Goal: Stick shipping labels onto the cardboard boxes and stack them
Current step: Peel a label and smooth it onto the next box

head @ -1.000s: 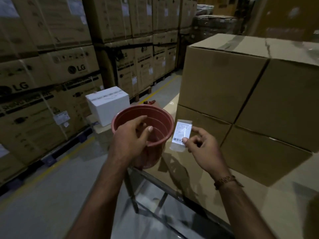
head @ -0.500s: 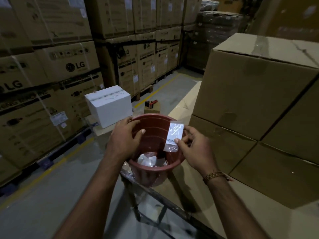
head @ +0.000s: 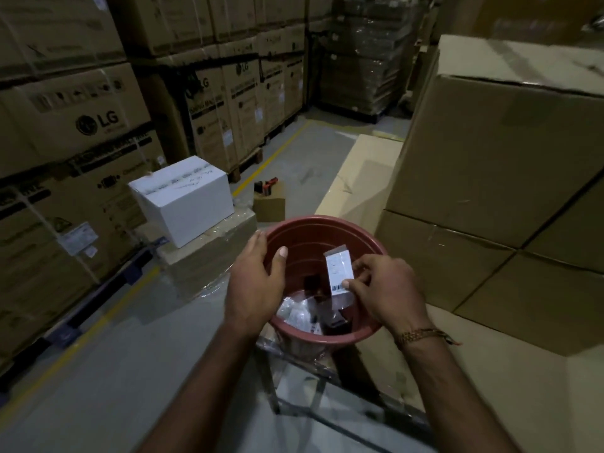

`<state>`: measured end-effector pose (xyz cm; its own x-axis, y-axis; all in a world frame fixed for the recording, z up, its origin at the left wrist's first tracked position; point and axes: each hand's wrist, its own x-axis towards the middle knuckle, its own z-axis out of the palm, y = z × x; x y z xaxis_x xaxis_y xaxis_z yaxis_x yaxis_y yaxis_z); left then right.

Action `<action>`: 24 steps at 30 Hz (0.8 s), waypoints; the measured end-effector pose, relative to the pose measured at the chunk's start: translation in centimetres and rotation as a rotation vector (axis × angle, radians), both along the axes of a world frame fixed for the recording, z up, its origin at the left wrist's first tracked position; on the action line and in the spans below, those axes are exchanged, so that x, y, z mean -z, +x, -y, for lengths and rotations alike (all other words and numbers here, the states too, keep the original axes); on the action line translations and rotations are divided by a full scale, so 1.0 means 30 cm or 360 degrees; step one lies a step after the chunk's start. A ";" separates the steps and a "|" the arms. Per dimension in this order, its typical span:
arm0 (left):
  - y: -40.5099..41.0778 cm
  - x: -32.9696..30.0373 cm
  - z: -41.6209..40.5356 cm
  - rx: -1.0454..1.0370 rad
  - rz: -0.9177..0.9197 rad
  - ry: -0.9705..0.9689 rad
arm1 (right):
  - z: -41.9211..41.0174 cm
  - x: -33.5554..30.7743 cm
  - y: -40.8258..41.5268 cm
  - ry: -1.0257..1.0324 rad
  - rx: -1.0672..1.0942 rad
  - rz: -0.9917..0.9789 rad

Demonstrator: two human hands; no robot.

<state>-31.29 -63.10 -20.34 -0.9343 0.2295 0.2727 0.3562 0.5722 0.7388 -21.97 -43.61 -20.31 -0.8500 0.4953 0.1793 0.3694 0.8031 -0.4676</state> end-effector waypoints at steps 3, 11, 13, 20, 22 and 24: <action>-0.016 0.027 0.006 0.0021 0.0026 -0.0033 | 0.026 -0.015 -0.016 0.0220 0.0021 0.0158; -0.030 0.047 0.003 0.0012 0.0081 -0.0017 | 0.067 -0.022 -0.077 0.0053 -0.0001 0.0210; -0.029 0.047 0.004 0.0007 0.0085 -0.0020 | 0.075 -0.014 -0.093 0.0196 0.0015 0.0243; -0.014 0.032 0.016 0.0022 0.0061 -0.0070 | 0.067 -0.031 -0.049 0.0334 0.0129 0.0046; -0.018 0.034 0.016 0.0035 0.0021 -0.0114 | 0.067 -0.049 -0.024 0.0282 0.0097 -0.0020; -0.026 0.038 0.018 0.0073 -0.0048 -0.0146 | 0.066 -0.061 -0.003 0.0272 0.0068 -0.0075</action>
